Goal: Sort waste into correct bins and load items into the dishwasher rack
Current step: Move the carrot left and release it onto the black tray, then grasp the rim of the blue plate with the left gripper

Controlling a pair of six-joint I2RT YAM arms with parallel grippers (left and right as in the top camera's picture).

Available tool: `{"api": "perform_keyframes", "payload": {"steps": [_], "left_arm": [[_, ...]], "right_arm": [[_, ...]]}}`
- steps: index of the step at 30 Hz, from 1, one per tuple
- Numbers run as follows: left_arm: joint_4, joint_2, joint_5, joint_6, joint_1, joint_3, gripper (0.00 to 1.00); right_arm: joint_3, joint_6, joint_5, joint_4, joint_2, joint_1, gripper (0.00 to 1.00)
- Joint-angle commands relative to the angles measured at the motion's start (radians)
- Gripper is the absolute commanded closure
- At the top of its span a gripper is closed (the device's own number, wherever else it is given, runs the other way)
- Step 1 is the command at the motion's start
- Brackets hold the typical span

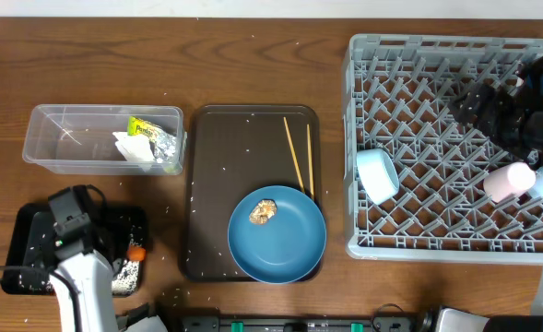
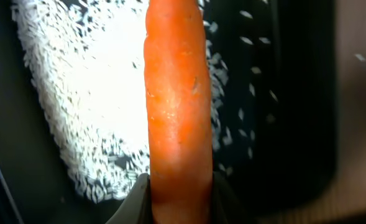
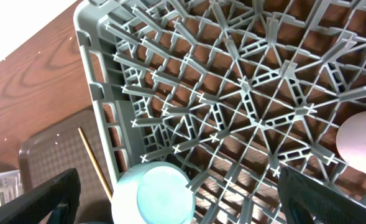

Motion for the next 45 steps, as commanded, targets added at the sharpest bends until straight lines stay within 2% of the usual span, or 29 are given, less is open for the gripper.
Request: {"api": "perform_keyframes", "payload": {"steps": [1,3,7,12,14,17,21,22,25,27,28,31,35,37,41,45], "left_arm": [[0.018,0.062,-0.012,0.026,0.024,0.007,0.79],[0.025,0.092,0.021,0.027,0.024,0.007,0.62],[0.019,0.097,0.127,0.143,0.024,0.014,0.59],[-0.103,0.064,0.298,0.274,0.014,0.095,0.36],[-0.161,0.039,0.358,0.346,-0.016,0.151,0.32],[-0.19,0.0,0.446,0.483,-0.102,0.218,0.3],[-0.151,-0.041,0.538,0.655,-0.301,0.24,0.29],[-0.145,-0.043,0.544,0.701,-0.38,0.239,0.34],[-0.138,-0.032,0.545,0.76,-0.59,0.236,0.54],[-0.125,-0.015,0.547,0.79,-0.748,0.23,0.56],[-0.113,-0.005,0.545,0.811,-0.835,0.227,0.53],[-0.049,0.037,0.475,0.818,-1.066,0.224,0.42],[0.065,0.129,0.308,0.735,-1.323,0.224,0.34],[0.113,0.19,0.256,0.691,-1.407,0.224,0.33],[0.162,0.312,0.211,0.624,-1.467,0.225,0.32],[0.193,0.408,0.229,0.622,-1.481,0.226,0.31]], "right_arm": [[0.002,-0.013,0.003,0.0,0.002,0.007,0.06],[0.002,-0.013,0.003,0.0,0.001,0.007,0.06],[0.002,-0.013,0.003,0.0,0.002,0.007,0.06],[0.002,-0.013,0.003,0.001,0.001,0.007,0.06],[0.002,-0.013,0.003,0.002,0.001,0.007,0.06],[0.002,-0.013,0.003,0.003,0.001,0.007,0.06],[0.002,-0.012,0.003,0.003,0.001,0.007,0.06],[0.002,-0.012,0.003,0.003,0.001,0.007,0.06],[0.002,-0.012,0.003,0.002,0.001,0.007,0.06],[0.002,-0.012,0.003,0.0,0.001,0.007,0.06],[0.002,-0.012,0.003,-0.001,0.002,0.007,0.06],[0.002,-0.012,0.003,0.0,0.002,0.007,0.06],[0.002,-0.012,0.003,-0.001,0.001,0.007,0.06],[0.002,-0.012,0.003,-0.003,0.001,0.007,0.06],[0.002,-0.012,0.003,-0.005,0.002,0.007,0.06],[0.002,-0.012,0.003,-0.005,0.001,0.007,0.06]]}}
